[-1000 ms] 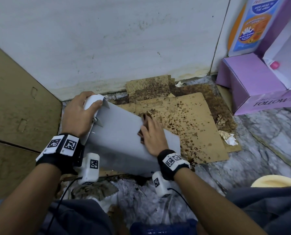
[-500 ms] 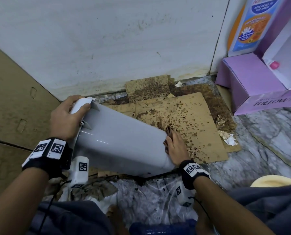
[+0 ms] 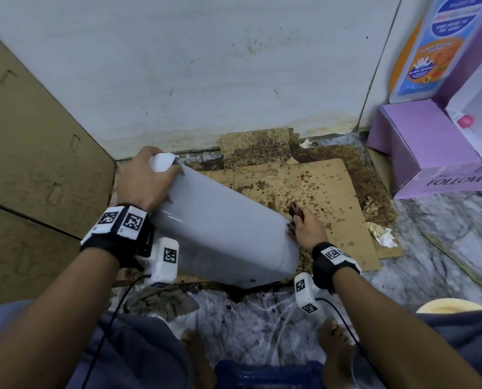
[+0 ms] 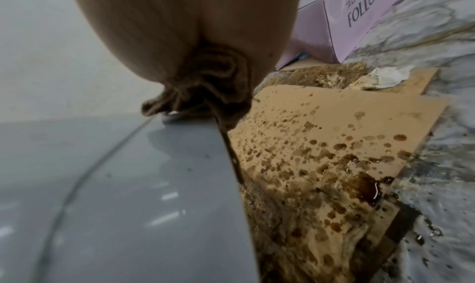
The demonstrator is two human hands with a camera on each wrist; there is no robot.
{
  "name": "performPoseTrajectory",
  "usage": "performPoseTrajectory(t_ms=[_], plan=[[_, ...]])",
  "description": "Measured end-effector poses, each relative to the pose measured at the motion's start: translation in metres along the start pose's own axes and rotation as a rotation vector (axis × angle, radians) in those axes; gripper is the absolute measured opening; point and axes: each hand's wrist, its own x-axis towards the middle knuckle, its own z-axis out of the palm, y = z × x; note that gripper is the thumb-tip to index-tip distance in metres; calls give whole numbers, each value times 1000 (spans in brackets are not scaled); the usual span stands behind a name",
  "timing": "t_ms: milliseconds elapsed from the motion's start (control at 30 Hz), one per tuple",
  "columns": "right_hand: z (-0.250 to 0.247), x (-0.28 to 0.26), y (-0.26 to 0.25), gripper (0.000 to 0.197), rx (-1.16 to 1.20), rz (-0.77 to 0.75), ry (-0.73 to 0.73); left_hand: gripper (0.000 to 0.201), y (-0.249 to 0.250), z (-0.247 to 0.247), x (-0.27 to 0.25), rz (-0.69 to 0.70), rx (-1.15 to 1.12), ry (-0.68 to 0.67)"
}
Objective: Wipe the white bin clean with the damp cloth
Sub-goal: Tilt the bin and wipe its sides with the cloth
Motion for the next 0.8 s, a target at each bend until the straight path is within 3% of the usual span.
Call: performPoseTrajectory(t_ms=[133, 267, 433, 567, 700, 800], plan=[[-8, 0, -15, 31, 41, -19, 9, 51, -2, -8, -2, -15, -22, 67], [-14, -4, -46, 32, 111, -137, 4, 59, -7, -17, 0, -44, -87, 103], [-12, -10, -104, 25, 325, -260, -44, 38, 2, -23, 8, -15, -147, 104], [-8, -18, -152, 29, 268, -448, 1, 38, 16, -30, 25, 30, -224, 142], [6, -30, -189, 35, 385, -657, 81, 34, 32, -31, 33, 80, -291, 196], [29, -38, -202, 41, 413, -822, 18, 41, 27, -17, 35, 133, -389, 192]])
